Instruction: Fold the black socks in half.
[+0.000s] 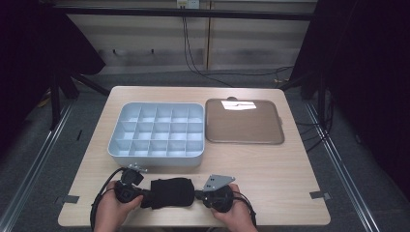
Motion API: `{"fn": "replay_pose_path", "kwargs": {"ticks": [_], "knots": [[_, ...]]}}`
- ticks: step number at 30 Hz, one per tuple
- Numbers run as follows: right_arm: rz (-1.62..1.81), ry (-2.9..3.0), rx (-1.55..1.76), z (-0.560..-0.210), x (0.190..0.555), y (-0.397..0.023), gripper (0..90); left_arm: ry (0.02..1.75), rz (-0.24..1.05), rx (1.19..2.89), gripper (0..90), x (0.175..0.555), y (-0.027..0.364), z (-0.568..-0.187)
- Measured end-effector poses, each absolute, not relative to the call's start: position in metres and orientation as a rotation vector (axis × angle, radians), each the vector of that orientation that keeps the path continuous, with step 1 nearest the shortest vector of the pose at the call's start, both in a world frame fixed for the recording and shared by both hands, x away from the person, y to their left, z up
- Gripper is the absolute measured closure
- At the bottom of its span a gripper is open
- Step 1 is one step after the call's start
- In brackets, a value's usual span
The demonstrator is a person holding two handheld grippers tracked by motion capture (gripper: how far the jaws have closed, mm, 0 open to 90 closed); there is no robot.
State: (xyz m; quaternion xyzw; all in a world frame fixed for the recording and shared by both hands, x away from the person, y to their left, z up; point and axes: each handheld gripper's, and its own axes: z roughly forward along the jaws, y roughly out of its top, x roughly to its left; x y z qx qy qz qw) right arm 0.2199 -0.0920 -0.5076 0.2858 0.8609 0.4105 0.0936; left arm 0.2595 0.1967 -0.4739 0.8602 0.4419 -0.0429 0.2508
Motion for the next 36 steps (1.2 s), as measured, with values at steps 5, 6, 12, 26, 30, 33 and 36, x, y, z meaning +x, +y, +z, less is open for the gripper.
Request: {"fn": "replay_pose_path", "kwargs": {"ticks": [5,6,12,26,30,33,36], "knots": [[1.216,2.553,0.849,-0.508,0.22,-0.092,89.1,1.213,-0.111,2.345,82.4,0.26,0.196,-0.473],[1.216,2.553,0.847,-0.508,0.22,-0.092,89.1,1.213,-0.113,2.346,82.5,0.26,0.196,-0.473],[1.218,2.554,0.85,-0.508,0.22,-0.092,89.1,1.199,-0.104,2.356,85.2,0.26,0.197,-0.469],[1.215,2.554,0.852,-0.507,0.22,-0.092,89.1,1.177,-0.125,2.347,86.8,0.259,0.198,-0.46],[1.215,2.554,0.852,-0.507,0.22,-0.092,89.1,1.163,-0.121,2.343,86.8,0.259,0.197,-0.457],[1.219,2.554,0.852,-0.508,0.22,-0.092,89.1,1.153,-0.121,2.344,86.9,0.259,0.197,-0.453],[1.22,2.554,0.853,-0.508,0.22,-0.092,89.2,1.144,-0.117,2.343,86.8,0.258,0.196,-0.45]]}}
